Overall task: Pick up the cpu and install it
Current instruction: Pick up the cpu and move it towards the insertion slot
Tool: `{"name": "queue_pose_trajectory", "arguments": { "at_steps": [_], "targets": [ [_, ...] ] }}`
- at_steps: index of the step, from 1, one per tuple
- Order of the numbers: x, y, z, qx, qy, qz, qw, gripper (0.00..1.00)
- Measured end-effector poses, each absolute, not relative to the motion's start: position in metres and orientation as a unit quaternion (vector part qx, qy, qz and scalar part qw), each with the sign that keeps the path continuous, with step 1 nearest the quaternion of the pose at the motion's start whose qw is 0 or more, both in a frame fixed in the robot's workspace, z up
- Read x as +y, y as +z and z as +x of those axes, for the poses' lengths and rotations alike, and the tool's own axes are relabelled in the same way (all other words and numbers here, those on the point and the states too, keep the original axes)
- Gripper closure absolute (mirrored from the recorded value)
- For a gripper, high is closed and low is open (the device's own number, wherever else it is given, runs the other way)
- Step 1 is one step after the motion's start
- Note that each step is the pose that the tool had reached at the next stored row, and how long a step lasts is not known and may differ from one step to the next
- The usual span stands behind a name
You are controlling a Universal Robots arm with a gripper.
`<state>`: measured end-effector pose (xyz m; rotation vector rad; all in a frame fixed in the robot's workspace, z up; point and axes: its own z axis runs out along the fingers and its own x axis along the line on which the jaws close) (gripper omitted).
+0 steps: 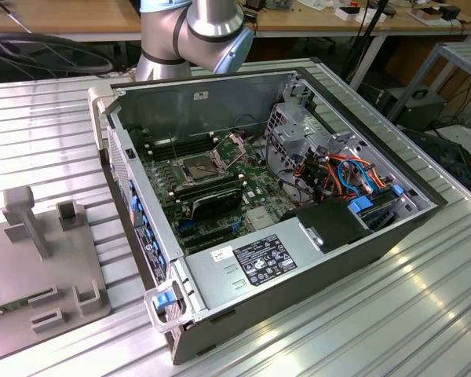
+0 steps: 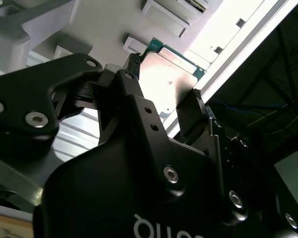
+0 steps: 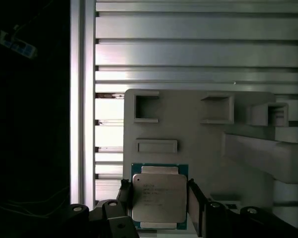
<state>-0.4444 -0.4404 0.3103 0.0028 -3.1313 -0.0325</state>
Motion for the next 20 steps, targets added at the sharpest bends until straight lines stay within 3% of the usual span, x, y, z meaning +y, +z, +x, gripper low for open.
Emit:
{"name": "queue_pose_trajectory", "arguments": {
  "at_steps": [20],
  "targets": [
    [-0.440, 0.338, -0.444, -1.000, -0.010, 0.001, 0.005, 0.45]
  ]
}}
